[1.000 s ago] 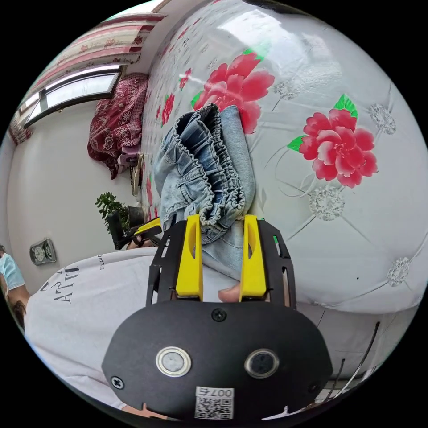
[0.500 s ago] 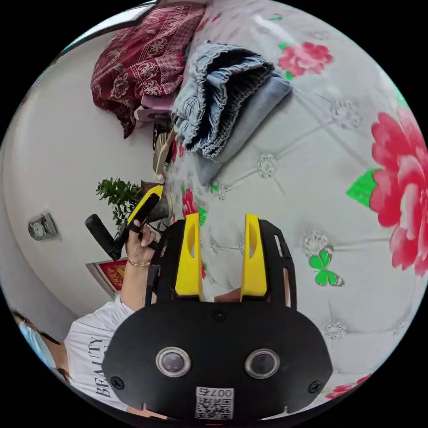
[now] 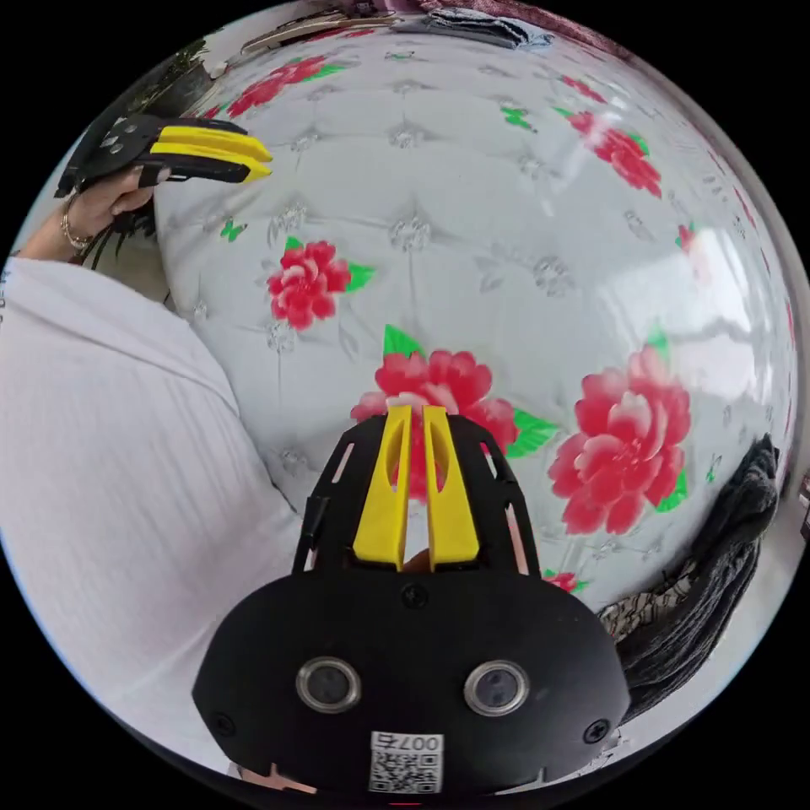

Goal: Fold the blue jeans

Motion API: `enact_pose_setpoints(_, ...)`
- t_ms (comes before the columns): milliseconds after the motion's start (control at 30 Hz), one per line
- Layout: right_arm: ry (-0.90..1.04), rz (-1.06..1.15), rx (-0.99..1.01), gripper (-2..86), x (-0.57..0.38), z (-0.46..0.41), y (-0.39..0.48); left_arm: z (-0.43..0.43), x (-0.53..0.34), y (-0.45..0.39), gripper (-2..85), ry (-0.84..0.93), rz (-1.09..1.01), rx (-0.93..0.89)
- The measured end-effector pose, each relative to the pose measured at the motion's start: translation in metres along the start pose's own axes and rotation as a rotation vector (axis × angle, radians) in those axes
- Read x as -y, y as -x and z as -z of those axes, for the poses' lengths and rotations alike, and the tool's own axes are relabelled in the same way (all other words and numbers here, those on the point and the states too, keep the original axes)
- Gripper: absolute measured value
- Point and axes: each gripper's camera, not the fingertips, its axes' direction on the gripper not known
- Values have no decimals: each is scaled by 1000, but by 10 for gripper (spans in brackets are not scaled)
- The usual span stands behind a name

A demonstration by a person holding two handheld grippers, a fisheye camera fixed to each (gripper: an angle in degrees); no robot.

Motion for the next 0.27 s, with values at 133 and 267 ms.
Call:
enact_pose_setpoints(133,-155,-228,154,12,-32,-7,-13,-17,33,-53,48,87,-105,50)
enact_pose_setpoints(267,-331,-598,342,7,-101,13,-87,-17,51,-78,41,166,-128,162)
